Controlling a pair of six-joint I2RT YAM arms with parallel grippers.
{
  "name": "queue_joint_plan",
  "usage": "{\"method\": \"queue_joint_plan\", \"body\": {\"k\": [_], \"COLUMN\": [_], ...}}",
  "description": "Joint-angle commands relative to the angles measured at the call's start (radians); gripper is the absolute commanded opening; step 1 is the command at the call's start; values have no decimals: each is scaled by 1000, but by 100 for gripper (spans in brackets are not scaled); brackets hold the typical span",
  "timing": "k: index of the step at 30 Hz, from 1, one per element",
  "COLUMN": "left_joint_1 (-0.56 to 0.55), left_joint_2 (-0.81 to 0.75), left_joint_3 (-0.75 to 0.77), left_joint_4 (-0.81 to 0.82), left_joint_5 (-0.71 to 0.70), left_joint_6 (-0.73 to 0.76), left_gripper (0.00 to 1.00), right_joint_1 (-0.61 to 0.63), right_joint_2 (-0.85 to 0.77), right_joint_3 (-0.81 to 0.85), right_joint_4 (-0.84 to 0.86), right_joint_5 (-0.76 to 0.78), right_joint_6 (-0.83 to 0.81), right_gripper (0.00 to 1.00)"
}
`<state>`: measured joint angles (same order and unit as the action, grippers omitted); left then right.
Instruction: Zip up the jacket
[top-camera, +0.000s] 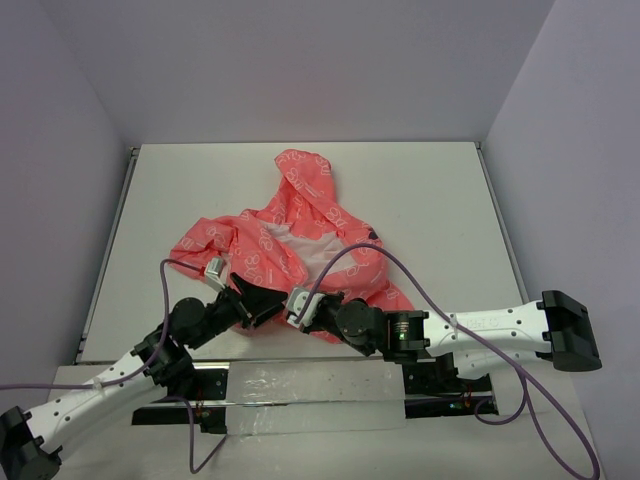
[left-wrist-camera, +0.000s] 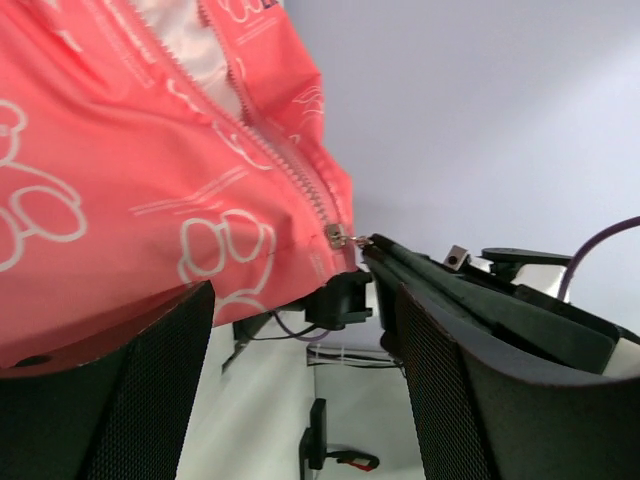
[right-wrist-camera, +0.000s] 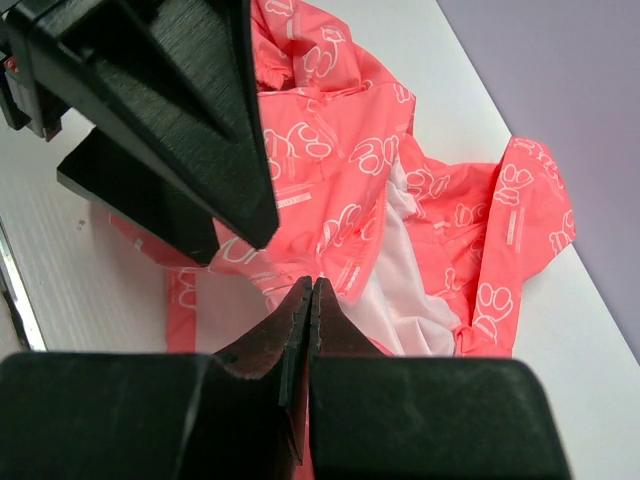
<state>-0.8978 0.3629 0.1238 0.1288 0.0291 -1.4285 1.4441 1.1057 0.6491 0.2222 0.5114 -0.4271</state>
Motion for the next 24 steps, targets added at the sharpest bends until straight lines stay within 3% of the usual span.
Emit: {"method": "queue_joint_plan", "body": {"k": [1, 5, 17, 24], "left_joint_1": [-4, -4, -4, -4], "left_joint_2": [66, 110, 194, 133], "left_joint_3": [16, -3, -6, 42], "left_joint_4": [178, 281, 377, 180], "left_joint_5": [15, 37, 63, 36], "left_joint_6": [-36, -49, -46, -8], "left_gripper": [78, 72, 59, 84], "right_joint_1": [12, 15, 19, 19], "right_joint_2": [-21, -21, -8, -7], "right_joint_3": [47, 49, 60, 55], "right_joint_4": [25, 25, 24, 21], "right_joint_5": [13, 18, 17, 28], "right_joint_6": [11, 13, 16, 19], "right_gripper": [0, 0, 0, 0]}}
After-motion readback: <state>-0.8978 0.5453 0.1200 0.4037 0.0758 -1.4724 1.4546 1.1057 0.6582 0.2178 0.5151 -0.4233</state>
